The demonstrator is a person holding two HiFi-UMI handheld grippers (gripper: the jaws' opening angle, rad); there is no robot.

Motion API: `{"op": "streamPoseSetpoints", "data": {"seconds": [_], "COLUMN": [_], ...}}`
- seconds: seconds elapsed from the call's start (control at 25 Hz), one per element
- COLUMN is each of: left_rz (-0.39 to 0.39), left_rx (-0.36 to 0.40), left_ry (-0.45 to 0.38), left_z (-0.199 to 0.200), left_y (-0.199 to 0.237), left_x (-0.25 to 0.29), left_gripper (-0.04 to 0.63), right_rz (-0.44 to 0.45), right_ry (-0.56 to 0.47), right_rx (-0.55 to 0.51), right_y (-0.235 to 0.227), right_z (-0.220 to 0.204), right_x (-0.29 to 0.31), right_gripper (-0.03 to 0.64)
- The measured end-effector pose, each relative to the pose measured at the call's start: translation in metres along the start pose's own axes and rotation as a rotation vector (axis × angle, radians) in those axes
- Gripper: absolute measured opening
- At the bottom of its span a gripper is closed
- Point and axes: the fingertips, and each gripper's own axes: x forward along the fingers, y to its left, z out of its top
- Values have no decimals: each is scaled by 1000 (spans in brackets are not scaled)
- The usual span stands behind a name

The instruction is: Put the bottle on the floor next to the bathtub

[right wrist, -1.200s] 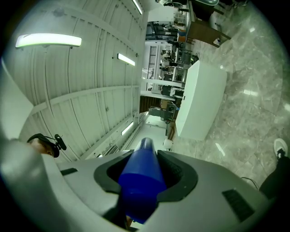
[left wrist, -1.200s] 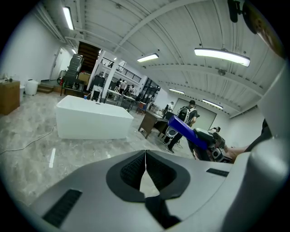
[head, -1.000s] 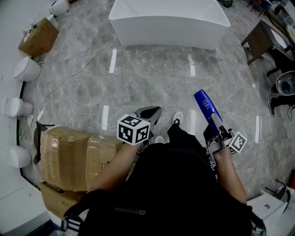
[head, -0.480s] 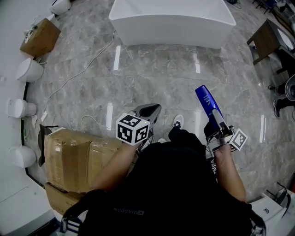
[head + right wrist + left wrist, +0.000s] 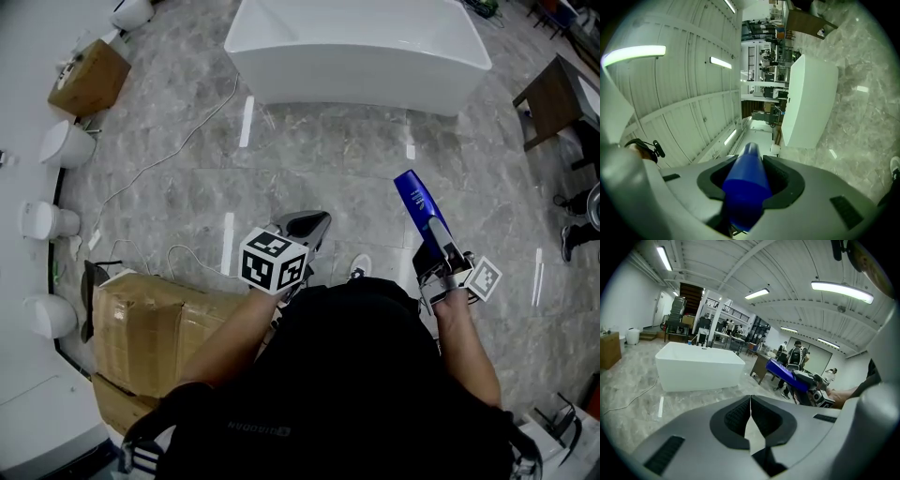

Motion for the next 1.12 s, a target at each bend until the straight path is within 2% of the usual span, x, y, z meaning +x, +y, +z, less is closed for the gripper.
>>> {"op": "streamPoseSetpoints", "data": {"seconds": [0.2, 0.4, 0.76, 1.12], "left_rz": [17, 26, 35, -10], "left_rx": [13, -7, 8, 17], "left_ry": [-25, -31, 20, 40], "left_z": [38, 56, 60, 67], "left_y": [10, 10, 20, 33], "left_x": [31, 58, 81, 112], "left_gripper": [17, 17, 17, 18], "right_rz": [27, 3, -25, -68], "right_ry": [34, 30, 11, -16], "right_rx": [-34, -4, 28, 34], "right_y": [-4, -24, -47, -66], "right_z": [39, 66, 78, 91], "right_x": [24, 32, 30, 37], "right_gripper": [170, 170, 170, 170]}}
